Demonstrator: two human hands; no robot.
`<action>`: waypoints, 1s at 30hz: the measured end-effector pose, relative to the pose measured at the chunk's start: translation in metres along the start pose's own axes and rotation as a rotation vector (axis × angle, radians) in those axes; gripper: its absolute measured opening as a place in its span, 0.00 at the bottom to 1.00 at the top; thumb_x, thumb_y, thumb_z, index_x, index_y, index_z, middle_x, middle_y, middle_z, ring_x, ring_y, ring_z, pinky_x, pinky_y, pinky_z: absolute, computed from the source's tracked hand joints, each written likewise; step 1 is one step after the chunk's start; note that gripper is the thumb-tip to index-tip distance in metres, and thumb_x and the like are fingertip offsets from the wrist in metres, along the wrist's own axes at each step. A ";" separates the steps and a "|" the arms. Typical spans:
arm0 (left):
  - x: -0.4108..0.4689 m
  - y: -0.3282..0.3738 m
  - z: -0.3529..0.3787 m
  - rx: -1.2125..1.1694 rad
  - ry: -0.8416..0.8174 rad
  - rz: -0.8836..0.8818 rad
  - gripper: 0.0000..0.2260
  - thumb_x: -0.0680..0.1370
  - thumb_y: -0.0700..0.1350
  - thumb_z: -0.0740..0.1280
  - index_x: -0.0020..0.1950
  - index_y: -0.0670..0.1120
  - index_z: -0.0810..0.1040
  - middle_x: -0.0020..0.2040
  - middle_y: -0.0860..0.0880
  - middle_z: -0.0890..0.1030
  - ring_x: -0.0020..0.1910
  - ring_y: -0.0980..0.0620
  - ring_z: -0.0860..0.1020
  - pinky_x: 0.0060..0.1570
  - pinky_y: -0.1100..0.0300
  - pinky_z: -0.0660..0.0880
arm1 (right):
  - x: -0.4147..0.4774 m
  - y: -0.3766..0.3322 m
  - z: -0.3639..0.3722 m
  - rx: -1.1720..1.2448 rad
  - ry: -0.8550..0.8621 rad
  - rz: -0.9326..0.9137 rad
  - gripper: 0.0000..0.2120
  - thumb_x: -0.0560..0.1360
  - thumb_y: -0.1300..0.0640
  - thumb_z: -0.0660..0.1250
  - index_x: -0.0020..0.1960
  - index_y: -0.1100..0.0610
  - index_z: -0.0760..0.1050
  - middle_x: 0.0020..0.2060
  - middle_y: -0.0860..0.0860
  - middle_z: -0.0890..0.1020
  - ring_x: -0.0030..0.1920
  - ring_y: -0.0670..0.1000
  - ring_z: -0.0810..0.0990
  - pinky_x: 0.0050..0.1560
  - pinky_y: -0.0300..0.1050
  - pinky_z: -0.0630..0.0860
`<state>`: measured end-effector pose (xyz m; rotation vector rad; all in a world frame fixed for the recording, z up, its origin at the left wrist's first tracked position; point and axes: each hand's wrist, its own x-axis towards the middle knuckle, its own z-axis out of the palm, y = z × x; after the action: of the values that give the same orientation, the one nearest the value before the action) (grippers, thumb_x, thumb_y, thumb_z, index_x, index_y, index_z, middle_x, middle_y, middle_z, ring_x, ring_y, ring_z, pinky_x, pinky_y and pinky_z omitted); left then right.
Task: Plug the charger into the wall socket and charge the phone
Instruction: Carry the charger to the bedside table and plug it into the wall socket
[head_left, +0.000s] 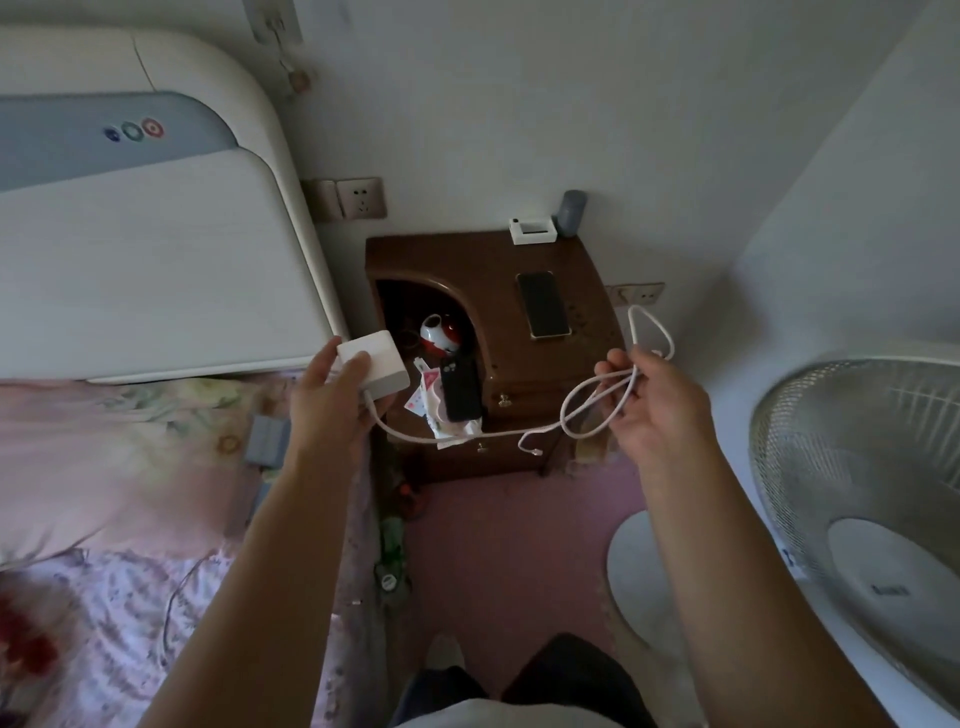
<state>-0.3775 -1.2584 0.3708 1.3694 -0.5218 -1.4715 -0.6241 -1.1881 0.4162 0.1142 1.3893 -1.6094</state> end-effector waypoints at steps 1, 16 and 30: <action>0.005 0.002 0.002 -0.004 0.001 -0.006 0.23 0.77 0.40 0.66 0.71 0.50 0.69 0.69 0.43 0.71 0.56 0.46 0.78 0.40 0.57 0.79 | 0.003 -0.001 0.005 -0.003 0.004 0.001 0.03 0.77 0.61 0.64 0.45 0.58 0.75 0.39 0.53 0.81 0.42 0.52 0.82 0.55 0.48 0.76; 0.085 0.017 0.084 -0.009 0.105 0.022 0.22 0.77 0.40 0.66 0.71 0.49 0.70 0.68 0.43 0.71 0.56 0.46 0.78 0.46 0.53 0.79 | 0.125 -0.050 0.075 -0.074 -0.066 0.113 0.04 0.77 0.59 0.63 0.45 0.57 0.75 0.40 0.53 0.82 0.44 0.52 0.82 0.47 0.45 0.76; 0.125 0.025 0.151 0.001 0.220 0.054 0.22 0.78 0.40 0.65 0.72 0.48 0.68 0.66 0.43 0.71 0.53 0.48 0.77 0.46 0.55 0.79 | 0.196 -0.088 0.124 -0.175 -0.126 0.210 0.05 0.77 0.59 0.64 0.43 0.57 0.74 0.39 0.52 0.82 0.47 0.52 0.82 0.54 0.47 0.75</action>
<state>-0.4857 -1.4237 0.3713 1.4853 -0.4154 -1.2581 -0.7273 -1.4129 0.4005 0.0518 1.3662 -1.2948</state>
